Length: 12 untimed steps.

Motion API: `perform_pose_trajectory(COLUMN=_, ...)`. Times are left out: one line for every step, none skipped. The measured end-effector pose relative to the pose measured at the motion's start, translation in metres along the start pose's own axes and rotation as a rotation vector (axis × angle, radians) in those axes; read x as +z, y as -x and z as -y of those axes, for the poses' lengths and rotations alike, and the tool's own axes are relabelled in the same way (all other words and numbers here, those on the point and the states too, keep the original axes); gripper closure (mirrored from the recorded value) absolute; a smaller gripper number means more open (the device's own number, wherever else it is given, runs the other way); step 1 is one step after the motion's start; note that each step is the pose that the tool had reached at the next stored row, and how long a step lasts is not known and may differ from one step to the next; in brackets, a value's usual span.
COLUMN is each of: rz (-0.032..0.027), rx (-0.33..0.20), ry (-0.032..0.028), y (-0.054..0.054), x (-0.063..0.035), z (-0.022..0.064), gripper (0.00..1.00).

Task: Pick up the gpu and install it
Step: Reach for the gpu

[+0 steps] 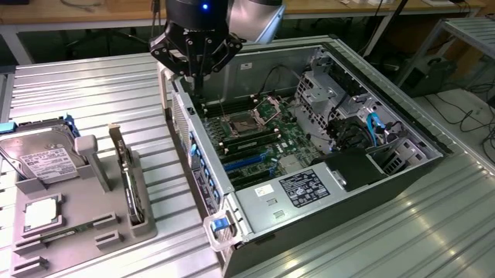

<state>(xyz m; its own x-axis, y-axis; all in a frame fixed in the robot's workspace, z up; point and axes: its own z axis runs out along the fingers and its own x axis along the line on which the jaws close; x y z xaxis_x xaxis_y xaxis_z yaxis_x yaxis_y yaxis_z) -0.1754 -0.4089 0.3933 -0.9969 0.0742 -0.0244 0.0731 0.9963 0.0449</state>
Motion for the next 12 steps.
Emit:
perform_pose_trajectory(rz=0.0, rx=0.0, ry=0.0, y=-0.002, x=0.0, z=0.0002, gripper=0.89)
perform_pose_trajectory(rz=0.0, rx=0.0, ry=0.0, y=-0.003, x=-0.0001, z=0.0003, gripper=0.89)
perform_pose_trajectory(rz=0.0, rx=0.0, ry=0.0, y=-0.005, x=-0.0001, z=0.0005, gripper=0.89)
perform_pose_trajectory(rz=-0.0001, rx=0.0, ry=-0.0001, y=-0.007, x=-0.0002, z=0.0009, gripper=0.89)
perform_pose_trajectory(rz=0.0, rx=0.0, ry=0.0, y=-0.009, x=-0.0002, z=0.0014, gripper=0.89)
perform_pose_trajectory(rz=-0.0001, rx=0.0, ry=0.0, y=-0.01, x=-0.0002, z=0.0018, gripper=0.89)
perform_pose_trajectory(rz=-0.0002, rx=0.0, ry=0.0, y=-0.011, x=-0.0002, z=0.0021, gripper=0.89)
perform_pose_trajectory(rz=-0.0002, rx=0.0, ry=0.0, y=-0.013, x=-0.0003, z=0.0025, gripper=0.89)
perform_pose_trajectory(rz=-0.0001, rx=0.0, ry=0.0001, y=-0.013, x=-0.0003, z=0.0028, gripper=0.89)
perform_pose_trajectory(rz=-0.0002, rx=0.0, ry=0.0, y=-0.014, x=-0.0003, z=0.0032, gripper=0.89)
perform_pose_trajectory(rz=-0.0002, rx=0.0, ry=0.0, y=-0.015, x=-0.0004, z=0.0036, gripper=0.89)
perform_pose_trajectory(rz=-0.0002, rx=0.0, ry=0.0001, y=-0.015, x=-0.0003, z=0.0039, gripper=0.89)
